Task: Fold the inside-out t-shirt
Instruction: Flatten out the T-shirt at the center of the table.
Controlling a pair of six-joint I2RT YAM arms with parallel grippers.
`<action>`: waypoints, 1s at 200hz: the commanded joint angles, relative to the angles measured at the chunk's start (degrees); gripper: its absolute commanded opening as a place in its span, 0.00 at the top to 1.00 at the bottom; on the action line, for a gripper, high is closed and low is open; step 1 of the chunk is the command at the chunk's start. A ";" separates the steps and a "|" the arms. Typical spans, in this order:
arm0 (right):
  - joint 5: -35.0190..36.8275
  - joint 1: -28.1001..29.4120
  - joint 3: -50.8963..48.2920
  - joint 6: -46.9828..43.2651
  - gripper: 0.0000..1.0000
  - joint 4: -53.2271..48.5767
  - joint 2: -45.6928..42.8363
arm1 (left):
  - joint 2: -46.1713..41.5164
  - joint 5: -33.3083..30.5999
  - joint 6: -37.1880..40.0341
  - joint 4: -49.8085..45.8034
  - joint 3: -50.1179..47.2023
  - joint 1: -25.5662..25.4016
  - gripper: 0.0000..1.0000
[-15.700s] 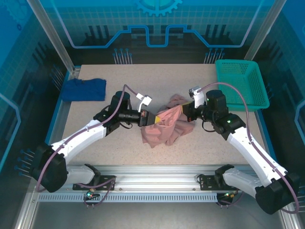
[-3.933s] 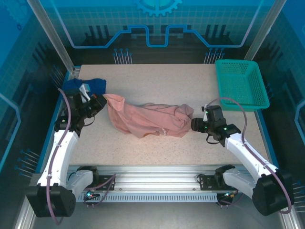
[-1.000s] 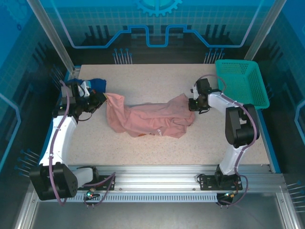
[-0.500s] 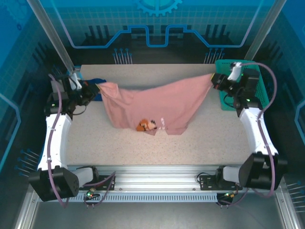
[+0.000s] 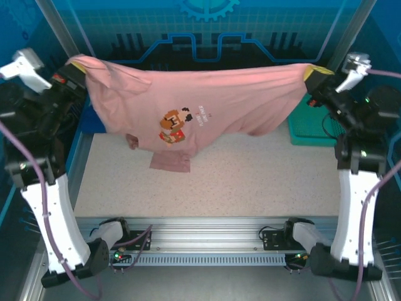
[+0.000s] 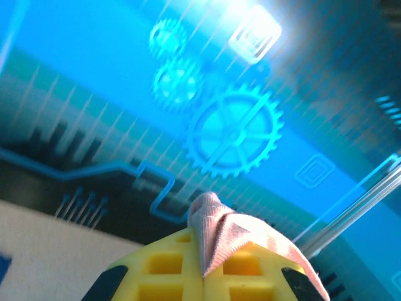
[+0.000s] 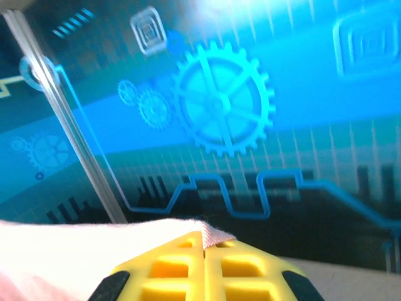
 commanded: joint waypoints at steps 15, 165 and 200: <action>4.82 -0.89 5.09 -5.69 1.00 -9.60 -5.67 | 1.24 -5.81 7.16 -6.94 11.91 0.52 1.00; 19.94 7.60 15.58 -6.81 1.00 4.78 25.91 | 38.44 -8.82 7.37 -4.58 30.84 -6.97 1.00; 19.50 8.27 30.14 -8.09 1.00 -0.72 30.10 | 42.45 -9.87 7.29 -6.09 49.23 -6.71 1.00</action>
